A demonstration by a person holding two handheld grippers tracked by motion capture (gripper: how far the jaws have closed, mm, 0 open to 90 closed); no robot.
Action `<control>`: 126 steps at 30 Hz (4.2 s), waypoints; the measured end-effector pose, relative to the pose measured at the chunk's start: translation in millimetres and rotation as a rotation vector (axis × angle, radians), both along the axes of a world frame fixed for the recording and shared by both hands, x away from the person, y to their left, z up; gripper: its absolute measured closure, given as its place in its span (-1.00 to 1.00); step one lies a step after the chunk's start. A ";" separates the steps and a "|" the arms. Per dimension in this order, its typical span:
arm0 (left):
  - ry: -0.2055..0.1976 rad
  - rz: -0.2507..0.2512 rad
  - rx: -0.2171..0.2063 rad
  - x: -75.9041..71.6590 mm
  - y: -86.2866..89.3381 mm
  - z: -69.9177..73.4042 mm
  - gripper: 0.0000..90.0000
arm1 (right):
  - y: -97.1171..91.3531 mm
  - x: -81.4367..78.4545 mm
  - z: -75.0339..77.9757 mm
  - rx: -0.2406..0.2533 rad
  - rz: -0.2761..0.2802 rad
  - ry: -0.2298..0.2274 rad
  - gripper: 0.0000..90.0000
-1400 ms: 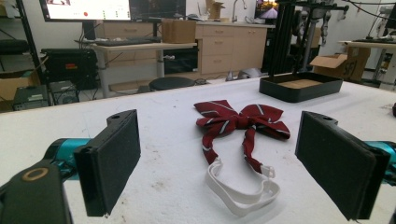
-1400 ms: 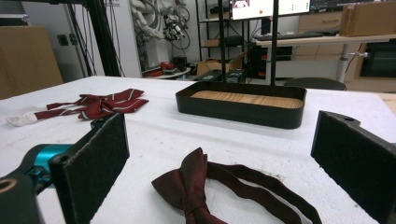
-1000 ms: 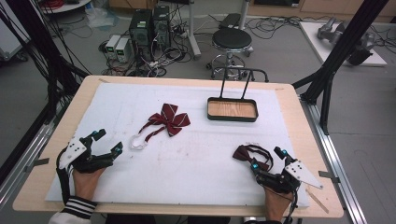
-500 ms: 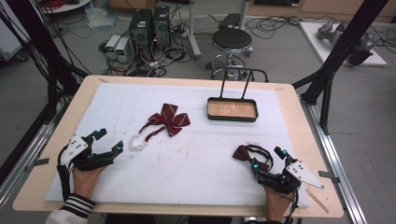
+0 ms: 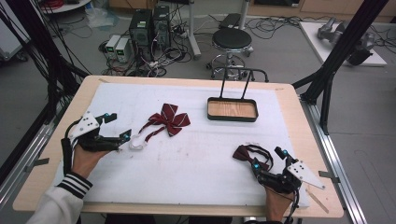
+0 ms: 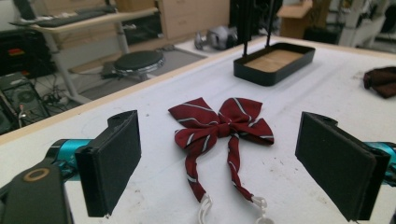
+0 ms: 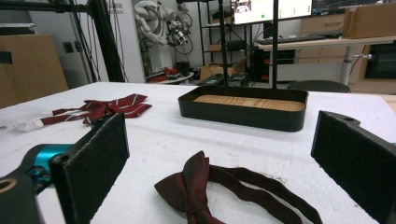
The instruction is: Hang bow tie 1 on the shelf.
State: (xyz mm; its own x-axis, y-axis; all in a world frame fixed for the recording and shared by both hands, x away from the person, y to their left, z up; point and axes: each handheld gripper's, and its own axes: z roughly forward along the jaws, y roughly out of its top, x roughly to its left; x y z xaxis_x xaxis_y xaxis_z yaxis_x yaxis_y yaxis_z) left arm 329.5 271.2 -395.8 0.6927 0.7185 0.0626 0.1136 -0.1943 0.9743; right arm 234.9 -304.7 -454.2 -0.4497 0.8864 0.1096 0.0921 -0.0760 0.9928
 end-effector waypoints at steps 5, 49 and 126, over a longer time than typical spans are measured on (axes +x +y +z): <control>0.037 -0.053 0.056 15.9 -6.7 15.2 -0.67 | 0.1 0.1 0.0 -0.004 -0.002 -0.001 -0.93; 0.399 -0.298 0.730 142.2 -105.0 3.6 -0.49 | -1.2 0.6 0.1 0.016 -0.001 0.011 -0.93; 0.373 -0.273 0.472 106.8 -108.2 44.2 0.90 | 0.4 1.5 14.7 0.062 0.071 -0.019 -0.93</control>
